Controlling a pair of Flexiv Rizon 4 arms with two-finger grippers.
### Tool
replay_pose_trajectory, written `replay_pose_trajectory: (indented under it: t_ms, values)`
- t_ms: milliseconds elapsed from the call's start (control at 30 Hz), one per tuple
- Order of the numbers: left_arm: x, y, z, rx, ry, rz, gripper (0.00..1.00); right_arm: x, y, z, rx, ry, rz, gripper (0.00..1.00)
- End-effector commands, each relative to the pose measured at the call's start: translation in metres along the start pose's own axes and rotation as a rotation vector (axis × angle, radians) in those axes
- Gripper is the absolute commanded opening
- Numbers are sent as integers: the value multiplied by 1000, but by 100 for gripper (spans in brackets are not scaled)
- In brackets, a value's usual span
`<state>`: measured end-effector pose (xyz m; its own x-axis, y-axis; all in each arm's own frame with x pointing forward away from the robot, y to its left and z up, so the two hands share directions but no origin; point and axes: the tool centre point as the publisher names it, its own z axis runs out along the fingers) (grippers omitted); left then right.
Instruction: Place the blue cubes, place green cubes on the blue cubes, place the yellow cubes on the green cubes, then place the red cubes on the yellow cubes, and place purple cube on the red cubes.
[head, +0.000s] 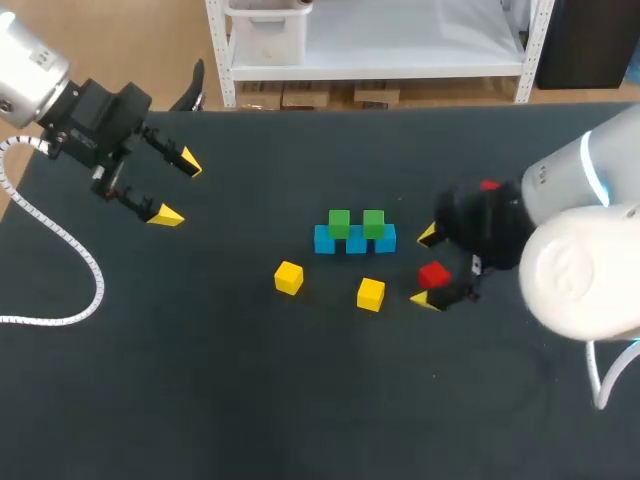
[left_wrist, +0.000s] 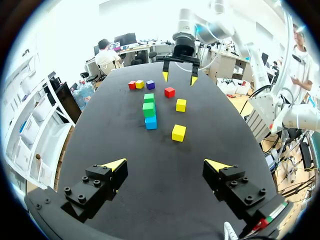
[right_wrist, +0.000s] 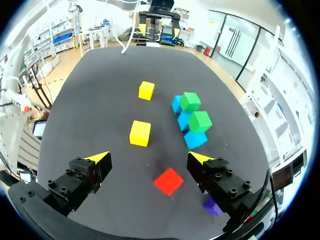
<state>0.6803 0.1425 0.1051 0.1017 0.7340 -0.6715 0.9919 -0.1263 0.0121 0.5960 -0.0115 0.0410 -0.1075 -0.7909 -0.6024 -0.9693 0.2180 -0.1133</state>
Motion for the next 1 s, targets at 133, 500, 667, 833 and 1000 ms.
replay_pose_trajectory:
  t_ms: [133,500,667,833,1000]
  values:
    - [1,0,0,0,-3,4,100,-9,4,25,-22,-62,25,100]
    - [1,0,0,0,-3,4,100,-11,12,42,-28,-100,77,100]
    - [1,0,0,0,-3,4,100,-10,15,49,-23,-97,102,100]
    - [1,0,0,0,-3,4,100,-11,15,57,-37,-103,116,100]
    - [1,0,0,0,-3,4,100,-12,15,60,-46,-106,127,100]
